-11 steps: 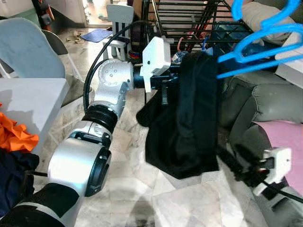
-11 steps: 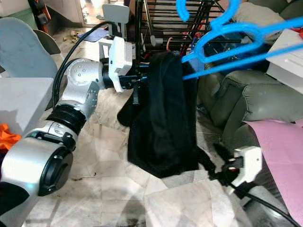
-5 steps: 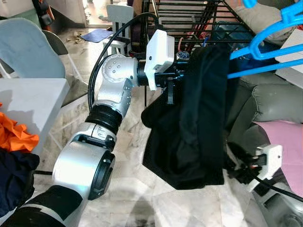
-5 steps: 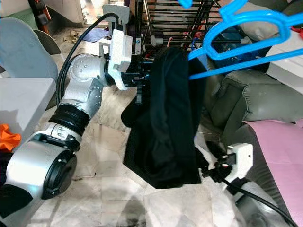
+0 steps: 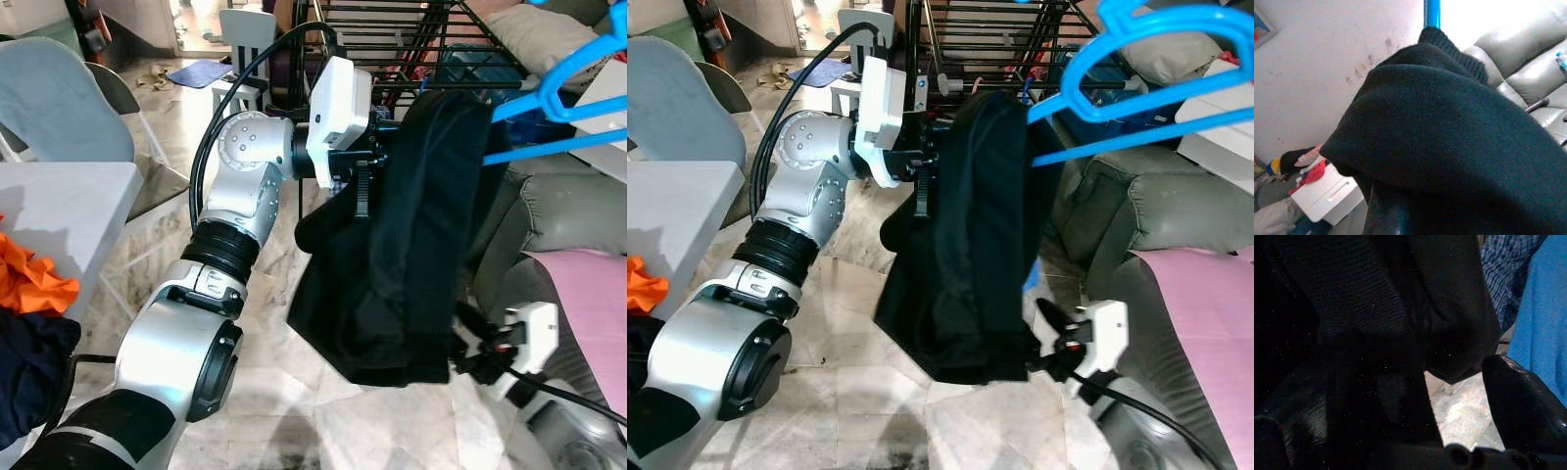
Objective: Hang hanger
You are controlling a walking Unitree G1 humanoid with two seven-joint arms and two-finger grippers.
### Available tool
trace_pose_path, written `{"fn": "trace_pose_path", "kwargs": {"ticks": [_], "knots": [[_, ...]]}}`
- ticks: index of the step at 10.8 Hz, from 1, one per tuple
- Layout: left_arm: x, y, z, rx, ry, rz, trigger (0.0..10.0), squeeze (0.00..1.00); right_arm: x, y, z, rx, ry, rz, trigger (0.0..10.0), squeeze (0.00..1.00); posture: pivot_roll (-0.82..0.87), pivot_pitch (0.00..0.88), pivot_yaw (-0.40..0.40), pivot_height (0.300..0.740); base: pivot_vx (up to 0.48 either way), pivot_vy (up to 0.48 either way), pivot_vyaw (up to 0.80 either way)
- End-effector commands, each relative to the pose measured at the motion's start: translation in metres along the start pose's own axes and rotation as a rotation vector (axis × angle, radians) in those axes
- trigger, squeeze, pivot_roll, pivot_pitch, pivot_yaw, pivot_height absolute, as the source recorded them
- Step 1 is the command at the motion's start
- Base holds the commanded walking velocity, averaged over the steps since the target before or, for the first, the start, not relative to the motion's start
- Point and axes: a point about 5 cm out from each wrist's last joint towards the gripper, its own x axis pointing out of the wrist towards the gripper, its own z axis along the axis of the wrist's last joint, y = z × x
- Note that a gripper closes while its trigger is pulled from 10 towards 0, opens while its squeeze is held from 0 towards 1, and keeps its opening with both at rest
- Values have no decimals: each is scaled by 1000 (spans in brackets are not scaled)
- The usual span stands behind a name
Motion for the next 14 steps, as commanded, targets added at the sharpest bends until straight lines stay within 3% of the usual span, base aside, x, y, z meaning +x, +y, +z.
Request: {"fn": "trace_pose_path", "kwargs": {"ticks": [1,3,6,7,8,11,14], "knots": [[4,5,11,42,-34,7,0,0,0,-3,-11,10,71,-8,10000,0,30,0,-60,740,0,0,0],[11,11,27,44,-106,30,0,0,-4,-9,-33,68,188,-68,10000,0,36,0,-65,740,0,0,0],[15,19,38,61,-159,76,0,0,-8,-13,-51,145,246,-95,10000,0,44,0,-73,740,0,0,0],[15,20,40,65,-160,81,0,0,-9,-14,-54,151,257,-97,8706,0,45,0,-74,740,0,0,0],[14,22,42,69,-169,96,0,0,-14,-21,-58,154,273,-147,0,0,46,0,-75,740,0,0,0],[7,28,43,71,-157,143,0,0,-31,-46,-62,178,264,-347,0,0,39,0,-72,740,0,0,0],[-15,22,20,44,-43,204,0,0,-75,-80,-55,156,205,-652,0,0,23,0,-64,740,0,0,0]]}}
